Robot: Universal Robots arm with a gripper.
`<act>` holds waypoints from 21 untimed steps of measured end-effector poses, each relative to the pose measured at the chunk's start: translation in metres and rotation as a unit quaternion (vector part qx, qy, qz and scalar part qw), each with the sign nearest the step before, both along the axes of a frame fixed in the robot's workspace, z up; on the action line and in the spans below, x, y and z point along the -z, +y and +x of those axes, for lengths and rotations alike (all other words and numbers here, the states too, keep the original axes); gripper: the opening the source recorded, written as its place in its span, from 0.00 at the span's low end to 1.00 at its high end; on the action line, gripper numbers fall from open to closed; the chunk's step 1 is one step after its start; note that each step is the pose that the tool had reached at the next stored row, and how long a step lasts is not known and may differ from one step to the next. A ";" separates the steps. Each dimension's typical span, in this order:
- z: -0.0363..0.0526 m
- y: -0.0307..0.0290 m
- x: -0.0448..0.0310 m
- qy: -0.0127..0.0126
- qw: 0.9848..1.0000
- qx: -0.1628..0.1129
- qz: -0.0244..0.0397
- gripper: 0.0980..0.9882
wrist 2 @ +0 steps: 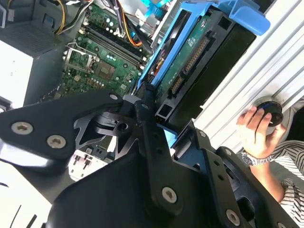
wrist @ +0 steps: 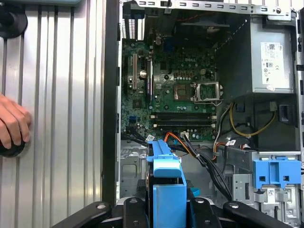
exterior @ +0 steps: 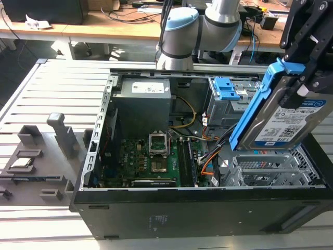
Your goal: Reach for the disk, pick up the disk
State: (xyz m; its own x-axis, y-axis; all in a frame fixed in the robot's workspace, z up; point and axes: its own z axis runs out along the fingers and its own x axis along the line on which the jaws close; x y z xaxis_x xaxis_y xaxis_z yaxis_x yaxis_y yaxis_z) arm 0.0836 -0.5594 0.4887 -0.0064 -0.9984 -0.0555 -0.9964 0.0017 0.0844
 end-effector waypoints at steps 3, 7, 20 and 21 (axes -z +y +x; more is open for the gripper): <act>0.0084 0.0000 0.0054 0.002 1.000 0.000 0.000 0.30; 0.0192 0.0000 0.0167 0.004 1.000 0.000 0.000 0.30; 0.0323 -0.0004 0.0360 0.005 1.000 0.000 -0.003 0.30; 0.0323 -0.0004 0.0360 0.005 1.000 0.000 -0.003 0.30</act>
